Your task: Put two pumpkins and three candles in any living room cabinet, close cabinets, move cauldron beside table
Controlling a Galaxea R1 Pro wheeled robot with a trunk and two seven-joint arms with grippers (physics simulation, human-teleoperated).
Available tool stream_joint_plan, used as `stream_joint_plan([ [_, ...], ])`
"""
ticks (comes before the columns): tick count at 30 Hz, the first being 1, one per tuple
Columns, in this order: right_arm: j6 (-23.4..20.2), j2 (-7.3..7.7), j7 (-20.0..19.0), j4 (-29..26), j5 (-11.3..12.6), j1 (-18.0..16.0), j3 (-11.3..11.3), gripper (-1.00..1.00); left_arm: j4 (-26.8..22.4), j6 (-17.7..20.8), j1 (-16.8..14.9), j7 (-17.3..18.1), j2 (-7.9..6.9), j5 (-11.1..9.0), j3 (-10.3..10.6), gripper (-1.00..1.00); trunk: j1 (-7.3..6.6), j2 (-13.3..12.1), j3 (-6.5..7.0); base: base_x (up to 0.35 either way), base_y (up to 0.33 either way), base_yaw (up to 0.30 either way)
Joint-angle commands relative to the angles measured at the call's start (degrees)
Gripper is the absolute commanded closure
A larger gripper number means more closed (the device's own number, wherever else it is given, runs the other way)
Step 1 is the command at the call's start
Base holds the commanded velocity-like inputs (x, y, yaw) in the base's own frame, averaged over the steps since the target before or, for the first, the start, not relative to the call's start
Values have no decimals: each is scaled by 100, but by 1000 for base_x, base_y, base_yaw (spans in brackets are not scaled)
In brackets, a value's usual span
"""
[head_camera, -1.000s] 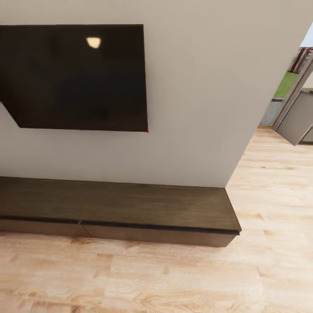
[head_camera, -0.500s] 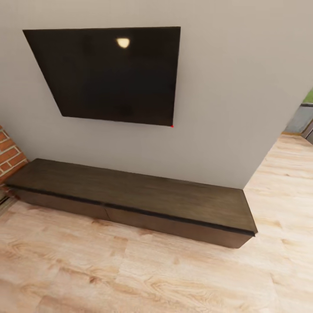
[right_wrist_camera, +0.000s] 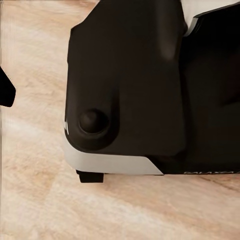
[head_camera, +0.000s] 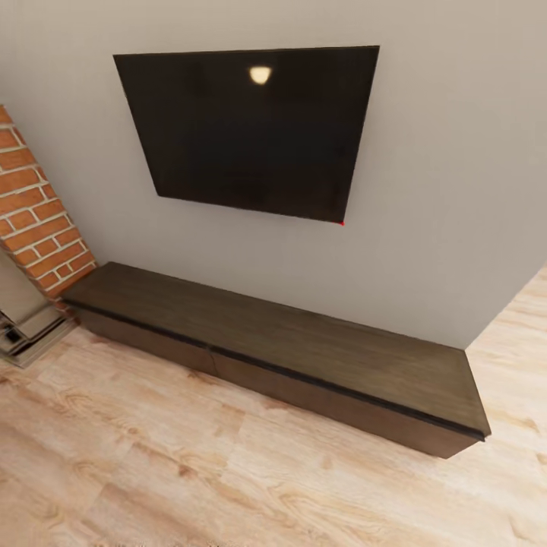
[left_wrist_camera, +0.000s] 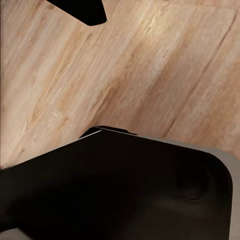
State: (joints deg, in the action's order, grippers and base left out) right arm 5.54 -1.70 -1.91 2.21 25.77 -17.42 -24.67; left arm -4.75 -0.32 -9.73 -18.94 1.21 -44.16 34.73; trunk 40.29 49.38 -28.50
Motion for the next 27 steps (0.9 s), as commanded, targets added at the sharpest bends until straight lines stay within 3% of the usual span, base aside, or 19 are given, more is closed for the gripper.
stream_joint_plan([
  [1,50,-1,-20,27,59,-7,-47,-100,4,-3,4,-28,-9,-46,50,-100,0,4,-5,0,0,288],
  [27,224,12,-18,40,65,-7,-47,-100,18,-8,20,-30,-51,-22,61,-100,0,4,-5,0,0,288],
])
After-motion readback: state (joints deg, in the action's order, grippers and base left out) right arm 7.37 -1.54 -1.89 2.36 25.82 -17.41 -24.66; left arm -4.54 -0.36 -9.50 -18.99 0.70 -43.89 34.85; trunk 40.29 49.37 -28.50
